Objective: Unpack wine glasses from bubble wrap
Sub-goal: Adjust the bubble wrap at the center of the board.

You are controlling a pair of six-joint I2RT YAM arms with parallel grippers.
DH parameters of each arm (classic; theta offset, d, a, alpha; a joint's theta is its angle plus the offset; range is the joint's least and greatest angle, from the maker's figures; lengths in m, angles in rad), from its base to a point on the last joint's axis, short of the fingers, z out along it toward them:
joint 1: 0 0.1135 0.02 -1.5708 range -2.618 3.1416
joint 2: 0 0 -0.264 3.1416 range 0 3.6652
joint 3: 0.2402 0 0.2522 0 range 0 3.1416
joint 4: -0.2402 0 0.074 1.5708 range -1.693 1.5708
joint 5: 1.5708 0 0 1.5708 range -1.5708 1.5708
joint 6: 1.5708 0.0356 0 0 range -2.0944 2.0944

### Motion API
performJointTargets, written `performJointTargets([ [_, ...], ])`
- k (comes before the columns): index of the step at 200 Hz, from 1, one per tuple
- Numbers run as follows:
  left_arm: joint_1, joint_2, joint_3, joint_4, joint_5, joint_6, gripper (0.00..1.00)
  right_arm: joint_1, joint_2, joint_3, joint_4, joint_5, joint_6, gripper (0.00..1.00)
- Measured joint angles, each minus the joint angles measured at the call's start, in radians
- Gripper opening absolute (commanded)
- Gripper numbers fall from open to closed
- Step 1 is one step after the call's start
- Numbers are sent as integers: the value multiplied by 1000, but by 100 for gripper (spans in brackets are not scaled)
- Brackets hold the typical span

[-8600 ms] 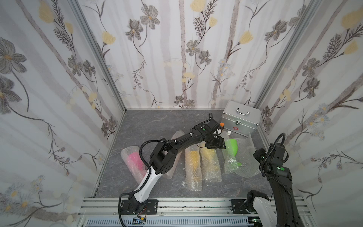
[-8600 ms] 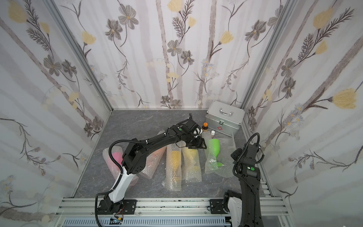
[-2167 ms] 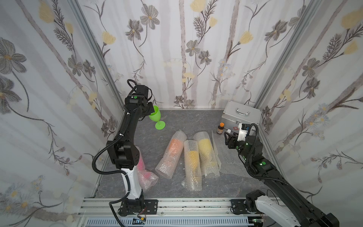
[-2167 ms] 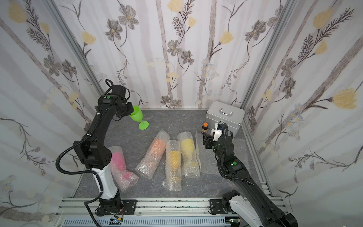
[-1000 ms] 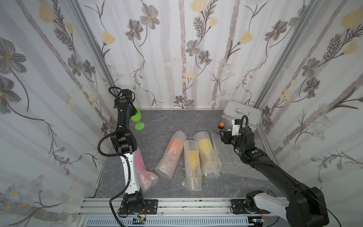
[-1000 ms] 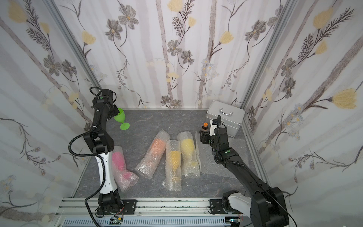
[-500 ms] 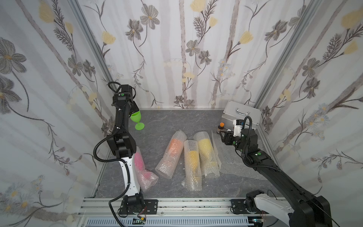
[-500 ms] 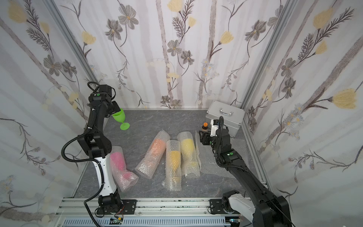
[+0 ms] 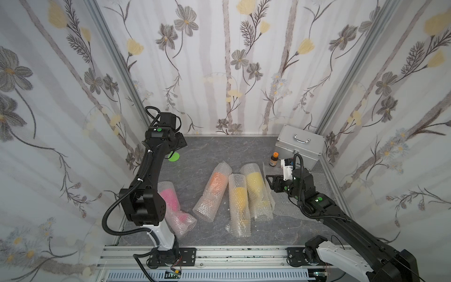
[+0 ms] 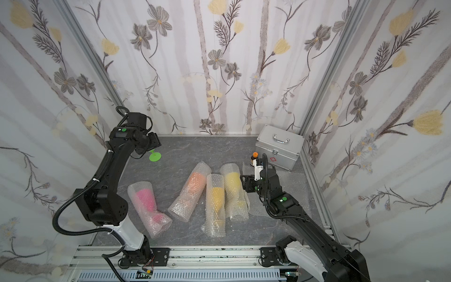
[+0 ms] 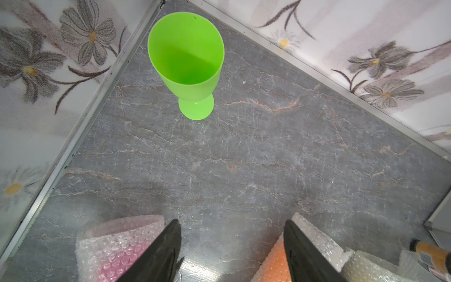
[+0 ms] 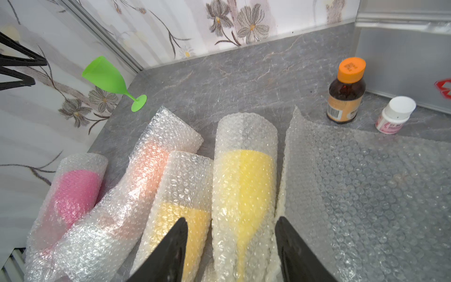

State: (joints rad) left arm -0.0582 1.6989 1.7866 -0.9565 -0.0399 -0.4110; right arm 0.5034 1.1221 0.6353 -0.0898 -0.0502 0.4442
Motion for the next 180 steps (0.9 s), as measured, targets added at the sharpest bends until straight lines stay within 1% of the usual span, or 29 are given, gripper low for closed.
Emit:
performJointTargets([
  [33,-76,-164,-194,65,67,-41,69,34,-2,-42,-31,20,50,54],
  [59,-148,-287,-387,137,119,-98,69,61,8,-53,-35,27,92,49],
  [77,-206,-344,-507,185,144,-149,69,63,16,-62,-54,34,122,47],
  [97,-282,-384,-608,248,170,-209,69,68,16,-71,-74,42,148,46],
  [123,-382,-388,-680,336,190,-281,69,79,21,-71,-78,42,172,45],
  [145,-455,-351,-691,402,204,-323,69,89,24,-71,-96,42,191,45],
  [180,-531,-268,-689,489,237,-362,69,126,26,-61,-125,45,217,46],
])
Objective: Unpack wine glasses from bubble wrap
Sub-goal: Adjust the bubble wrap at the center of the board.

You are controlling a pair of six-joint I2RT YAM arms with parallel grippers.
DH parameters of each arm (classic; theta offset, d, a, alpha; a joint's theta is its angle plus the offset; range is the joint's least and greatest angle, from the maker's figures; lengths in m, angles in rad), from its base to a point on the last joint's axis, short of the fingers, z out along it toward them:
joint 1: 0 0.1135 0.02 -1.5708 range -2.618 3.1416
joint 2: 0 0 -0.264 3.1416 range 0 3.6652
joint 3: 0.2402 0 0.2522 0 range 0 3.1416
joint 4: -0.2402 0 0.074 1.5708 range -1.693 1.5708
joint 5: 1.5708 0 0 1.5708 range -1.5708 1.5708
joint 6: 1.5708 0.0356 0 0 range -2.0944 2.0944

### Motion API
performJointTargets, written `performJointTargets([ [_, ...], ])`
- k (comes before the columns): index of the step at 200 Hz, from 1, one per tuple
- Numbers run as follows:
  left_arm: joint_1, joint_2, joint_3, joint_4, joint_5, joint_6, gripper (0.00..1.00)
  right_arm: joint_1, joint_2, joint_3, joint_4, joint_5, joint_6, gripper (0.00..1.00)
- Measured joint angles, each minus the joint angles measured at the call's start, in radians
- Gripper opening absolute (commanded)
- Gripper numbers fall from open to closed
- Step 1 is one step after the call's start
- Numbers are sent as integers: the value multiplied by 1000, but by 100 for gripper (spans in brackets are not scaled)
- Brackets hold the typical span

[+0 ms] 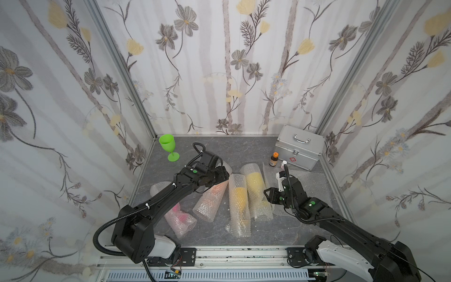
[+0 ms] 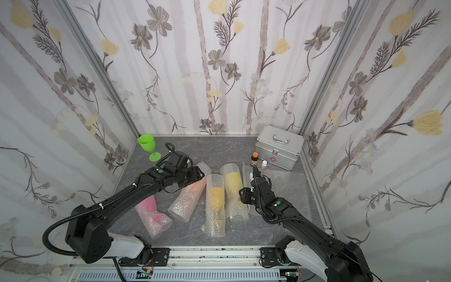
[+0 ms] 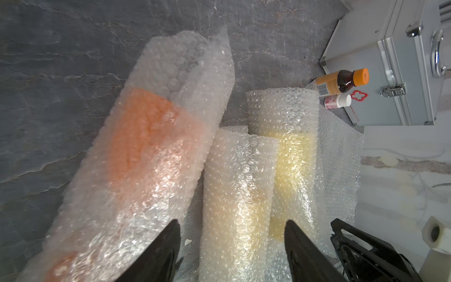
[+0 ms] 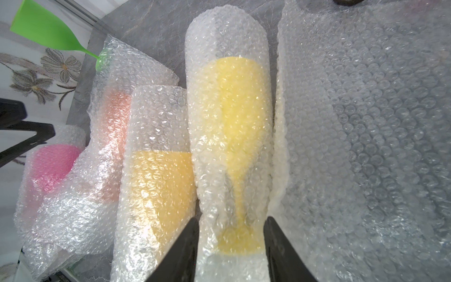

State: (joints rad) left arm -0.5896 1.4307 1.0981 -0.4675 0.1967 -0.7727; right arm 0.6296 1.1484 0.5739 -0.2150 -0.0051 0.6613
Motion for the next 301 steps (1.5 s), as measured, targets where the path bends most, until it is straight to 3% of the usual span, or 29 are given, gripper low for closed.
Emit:
performJointTargets([
  [98,-24,132,40,101,133,-16,70,262,282,243,-73,121,69,46],
  [137,18,125,25,114,159,-15,70,280,369,272,-97,147,87,46],
  [199,23,112,20,100,177,2,70,261,387,263,-171,238,96,47],
  [301,77,68,32,-113,13,144,71,259,342,254,-100,177,77,48],
])
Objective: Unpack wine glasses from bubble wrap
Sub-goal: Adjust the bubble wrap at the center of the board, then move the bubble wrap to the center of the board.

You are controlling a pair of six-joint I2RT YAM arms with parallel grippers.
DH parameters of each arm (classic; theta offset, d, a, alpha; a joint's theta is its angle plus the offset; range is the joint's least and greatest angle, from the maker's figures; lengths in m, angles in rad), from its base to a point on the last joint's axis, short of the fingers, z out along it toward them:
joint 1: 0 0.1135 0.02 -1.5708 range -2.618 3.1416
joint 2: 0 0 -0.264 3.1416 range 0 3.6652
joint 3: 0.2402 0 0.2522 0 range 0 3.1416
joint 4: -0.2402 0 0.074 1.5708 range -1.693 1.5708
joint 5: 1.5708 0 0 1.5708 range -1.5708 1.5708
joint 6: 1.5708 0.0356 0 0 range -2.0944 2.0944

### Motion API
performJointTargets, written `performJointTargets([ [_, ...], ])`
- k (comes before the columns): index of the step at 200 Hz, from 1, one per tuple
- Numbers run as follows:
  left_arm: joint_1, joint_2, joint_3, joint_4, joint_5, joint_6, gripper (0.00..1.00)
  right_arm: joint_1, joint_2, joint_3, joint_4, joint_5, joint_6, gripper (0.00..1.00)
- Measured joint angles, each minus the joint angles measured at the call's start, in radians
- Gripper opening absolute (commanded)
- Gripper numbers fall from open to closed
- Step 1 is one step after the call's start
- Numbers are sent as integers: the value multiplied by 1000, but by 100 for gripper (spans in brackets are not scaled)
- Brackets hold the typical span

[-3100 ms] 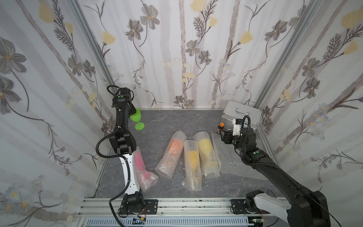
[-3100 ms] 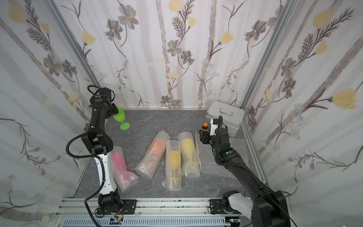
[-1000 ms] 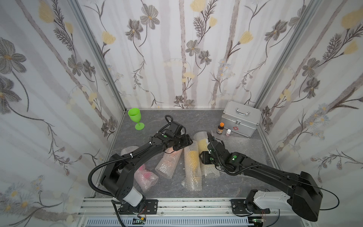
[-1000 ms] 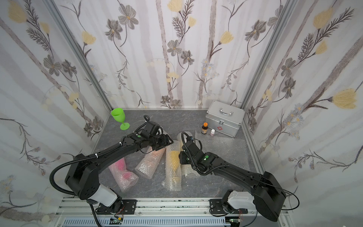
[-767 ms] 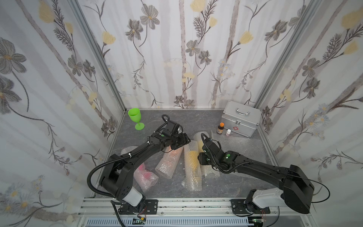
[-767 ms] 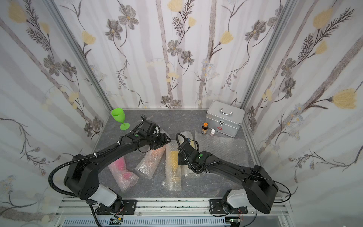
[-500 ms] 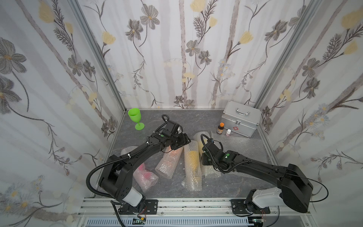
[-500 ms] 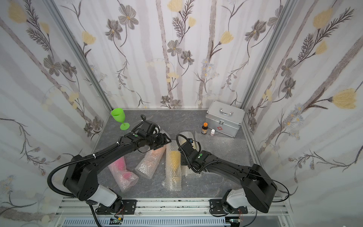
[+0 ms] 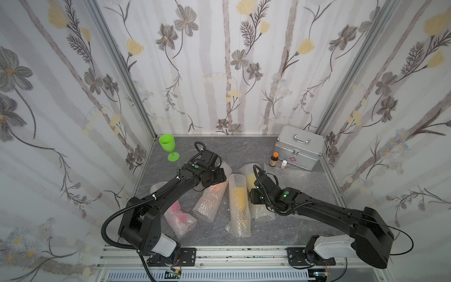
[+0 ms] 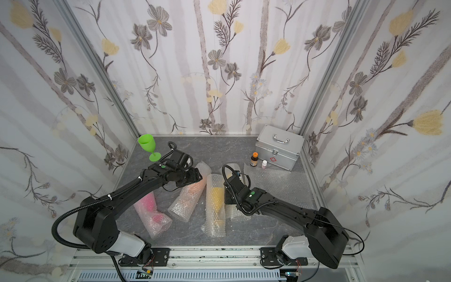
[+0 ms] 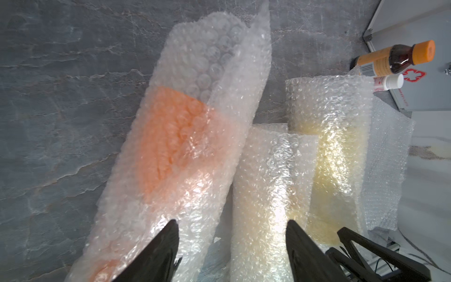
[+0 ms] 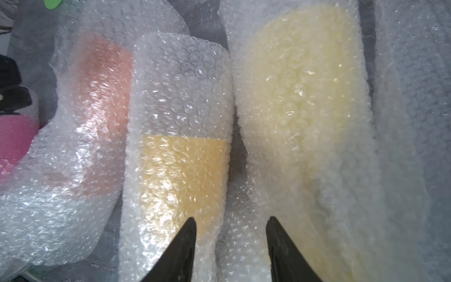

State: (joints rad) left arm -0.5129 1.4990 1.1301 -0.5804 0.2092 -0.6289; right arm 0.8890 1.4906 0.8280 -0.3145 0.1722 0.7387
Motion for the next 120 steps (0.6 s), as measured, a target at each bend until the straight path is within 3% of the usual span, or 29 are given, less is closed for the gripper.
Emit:
performJointTargets([
  [60,26,55,-14,-48,-34,53,71,20,101,24,117,-147,-10,51],
  [120,56,121,-1,-89,-104,106,68,28,212,57,220,-215,-9,50],
])
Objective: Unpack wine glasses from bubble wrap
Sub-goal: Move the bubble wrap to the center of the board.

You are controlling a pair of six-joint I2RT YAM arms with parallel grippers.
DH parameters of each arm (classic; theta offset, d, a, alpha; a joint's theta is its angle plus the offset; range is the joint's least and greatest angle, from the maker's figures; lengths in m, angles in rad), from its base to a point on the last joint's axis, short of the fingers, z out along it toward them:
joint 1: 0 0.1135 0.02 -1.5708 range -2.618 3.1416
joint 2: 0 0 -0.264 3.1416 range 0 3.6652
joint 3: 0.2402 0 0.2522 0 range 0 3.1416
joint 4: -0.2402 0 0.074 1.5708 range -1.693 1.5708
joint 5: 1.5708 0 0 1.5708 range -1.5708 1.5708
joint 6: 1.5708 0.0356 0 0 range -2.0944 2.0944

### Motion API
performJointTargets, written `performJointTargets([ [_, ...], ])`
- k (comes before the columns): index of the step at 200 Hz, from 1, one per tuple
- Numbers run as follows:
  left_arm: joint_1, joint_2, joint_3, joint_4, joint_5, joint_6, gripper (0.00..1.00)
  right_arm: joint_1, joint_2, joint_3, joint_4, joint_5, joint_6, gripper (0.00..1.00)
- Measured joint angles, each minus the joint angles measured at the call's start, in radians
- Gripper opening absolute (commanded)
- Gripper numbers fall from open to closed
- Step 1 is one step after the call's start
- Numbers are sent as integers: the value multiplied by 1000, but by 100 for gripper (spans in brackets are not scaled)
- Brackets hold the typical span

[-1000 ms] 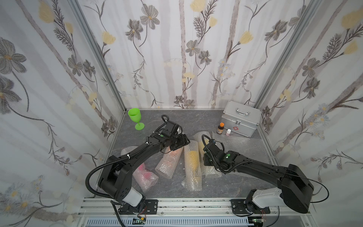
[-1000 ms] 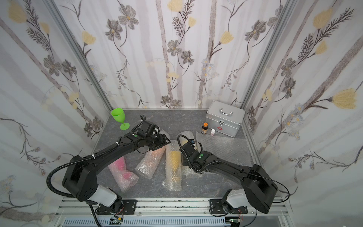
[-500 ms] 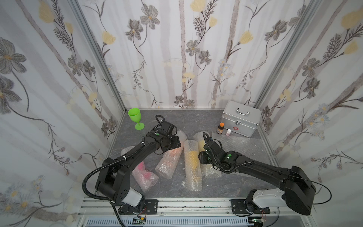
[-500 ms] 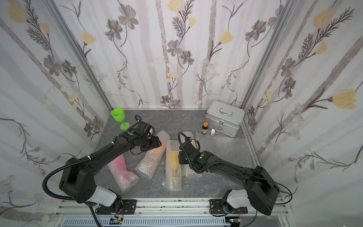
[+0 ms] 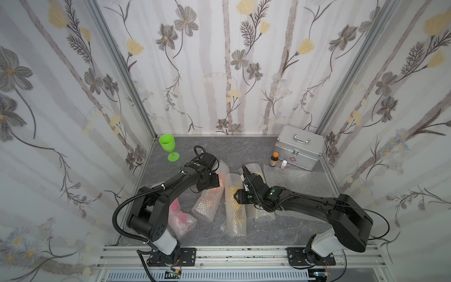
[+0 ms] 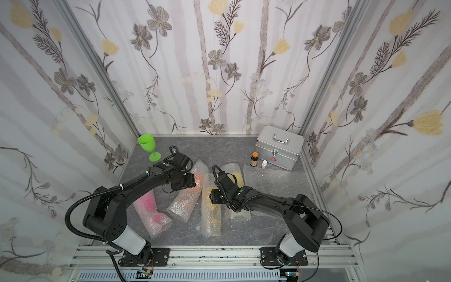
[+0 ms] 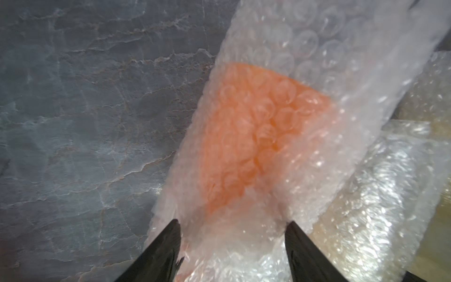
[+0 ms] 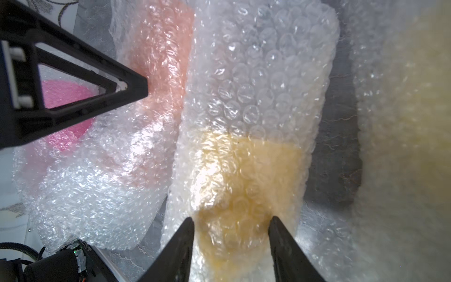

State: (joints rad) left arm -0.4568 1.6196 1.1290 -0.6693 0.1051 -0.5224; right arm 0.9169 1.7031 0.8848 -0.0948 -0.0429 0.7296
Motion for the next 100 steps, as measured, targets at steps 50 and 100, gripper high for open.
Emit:
performJointTargets([
  [50,80,20,24,-14,-40,26,67,0,93,57,90,-43,10,50],
  [100,153,33,61,-42,-85,72,67,-1,170,148,127,-68,8,52],
])
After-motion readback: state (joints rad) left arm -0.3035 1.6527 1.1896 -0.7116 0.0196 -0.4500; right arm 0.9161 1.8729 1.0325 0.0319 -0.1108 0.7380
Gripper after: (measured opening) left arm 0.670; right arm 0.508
